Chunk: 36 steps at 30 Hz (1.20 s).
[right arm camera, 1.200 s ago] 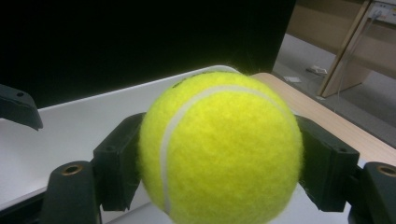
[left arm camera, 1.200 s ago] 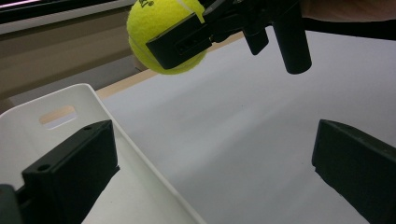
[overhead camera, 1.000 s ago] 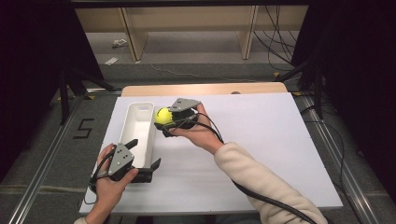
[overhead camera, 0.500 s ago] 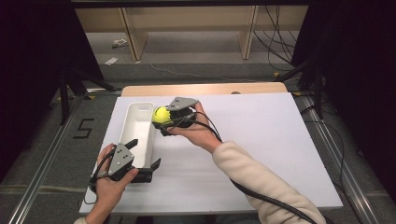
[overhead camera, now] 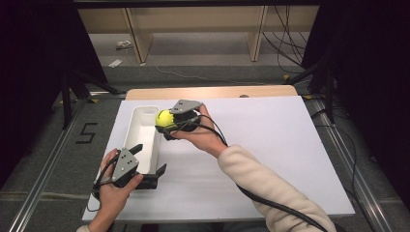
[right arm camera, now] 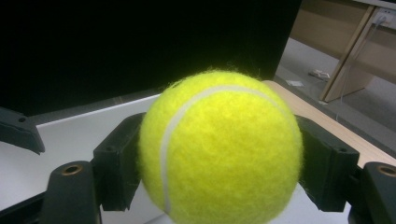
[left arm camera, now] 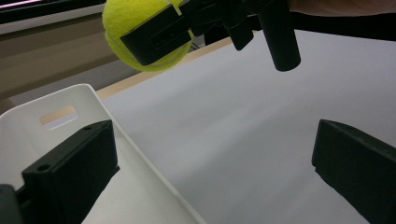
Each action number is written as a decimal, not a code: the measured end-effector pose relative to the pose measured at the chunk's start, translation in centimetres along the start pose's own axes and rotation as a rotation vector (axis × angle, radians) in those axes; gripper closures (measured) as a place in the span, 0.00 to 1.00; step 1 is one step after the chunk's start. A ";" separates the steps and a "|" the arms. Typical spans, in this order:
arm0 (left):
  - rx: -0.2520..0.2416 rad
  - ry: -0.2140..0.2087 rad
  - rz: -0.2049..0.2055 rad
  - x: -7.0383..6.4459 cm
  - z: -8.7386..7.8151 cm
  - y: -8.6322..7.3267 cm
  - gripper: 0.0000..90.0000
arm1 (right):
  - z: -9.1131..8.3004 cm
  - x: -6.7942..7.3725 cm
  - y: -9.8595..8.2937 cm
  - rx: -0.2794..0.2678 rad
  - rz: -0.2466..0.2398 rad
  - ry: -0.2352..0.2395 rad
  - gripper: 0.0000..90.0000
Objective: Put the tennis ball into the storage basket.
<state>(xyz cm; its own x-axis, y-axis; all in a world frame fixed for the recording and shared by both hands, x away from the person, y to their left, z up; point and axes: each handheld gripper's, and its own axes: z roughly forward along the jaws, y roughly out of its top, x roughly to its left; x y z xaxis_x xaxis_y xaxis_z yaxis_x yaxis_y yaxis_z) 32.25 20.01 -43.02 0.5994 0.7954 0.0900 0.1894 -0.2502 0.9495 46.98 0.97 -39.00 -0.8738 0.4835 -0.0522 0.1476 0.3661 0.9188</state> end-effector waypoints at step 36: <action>-0.002 0.000 -0.001 0.0 0.0 0.0 0.00 | 1.1 0.7 0.9 0.005 -0.015 0.014 0.29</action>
<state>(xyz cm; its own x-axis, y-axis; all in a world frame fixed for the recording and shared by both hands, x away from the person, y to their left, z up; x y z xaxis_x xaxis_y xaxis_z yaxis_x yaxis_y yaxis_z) 32.24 20.05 -43.01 0.5995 0.7955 0.0889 0.1883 -0.2481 0.9503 47.03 2.45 -38.67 -0.8825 0.4664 -0.0602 0.1367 0.3768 0.9162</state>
